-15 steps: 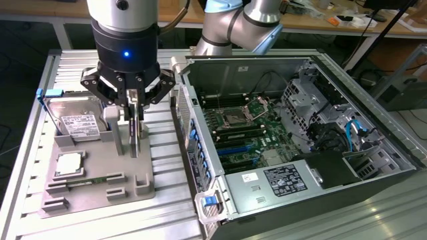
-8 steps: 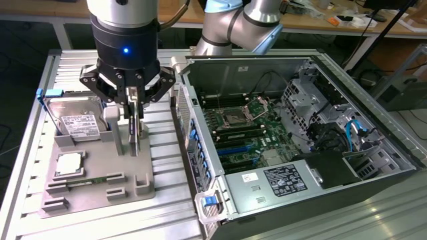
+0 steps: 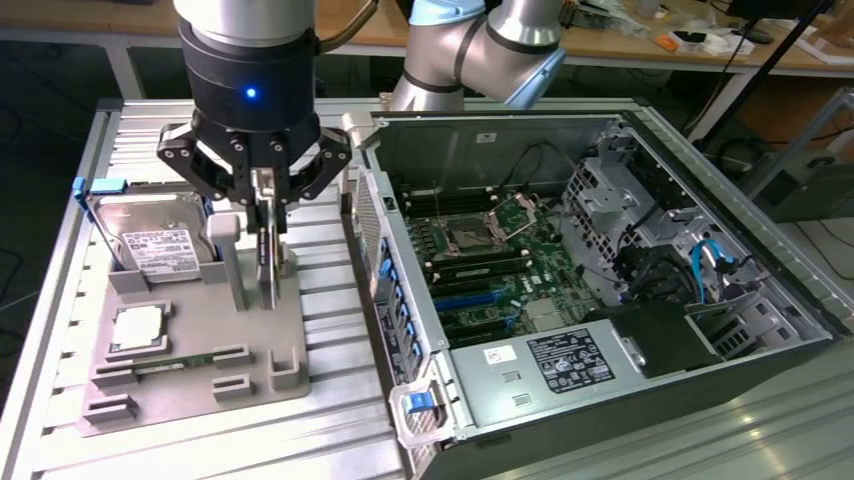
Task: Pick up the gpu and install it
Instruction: 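Pick up the gpu and move the gpu toward the slot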
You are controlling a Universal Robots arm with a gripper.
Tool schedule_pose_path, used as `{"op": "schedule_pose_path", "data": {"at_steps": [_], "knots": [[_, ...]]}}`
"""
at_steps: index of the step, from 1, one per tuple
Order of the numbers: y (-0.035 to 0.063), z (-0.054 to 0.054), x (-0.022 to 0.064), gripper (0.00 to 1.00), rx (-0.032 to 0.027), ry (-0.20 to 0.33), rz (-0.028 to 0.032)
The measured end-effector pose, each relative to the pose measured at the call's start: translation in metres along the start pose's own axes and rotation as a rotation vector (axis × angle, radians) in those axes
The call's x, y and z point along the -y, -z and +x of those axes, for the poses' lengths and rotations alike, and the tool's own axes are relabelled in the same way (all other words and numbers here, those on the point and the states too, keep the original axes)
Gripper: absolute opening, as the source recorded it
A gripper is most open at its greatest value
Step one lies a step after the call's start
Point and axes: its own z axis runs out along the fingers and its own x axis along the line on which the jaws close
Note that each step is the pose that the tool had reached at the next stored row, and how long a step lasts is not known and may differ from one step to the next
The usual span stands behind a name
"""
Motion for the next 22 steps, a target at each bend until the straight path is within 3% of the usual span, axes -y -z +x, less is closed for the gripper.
{"op": "schedule_pose_path", "data": {"at_steps": [22], "knots": [[0.0162, 0.0, -0.0003, 0.27, 0.0, 0.0, 0.0]]}}
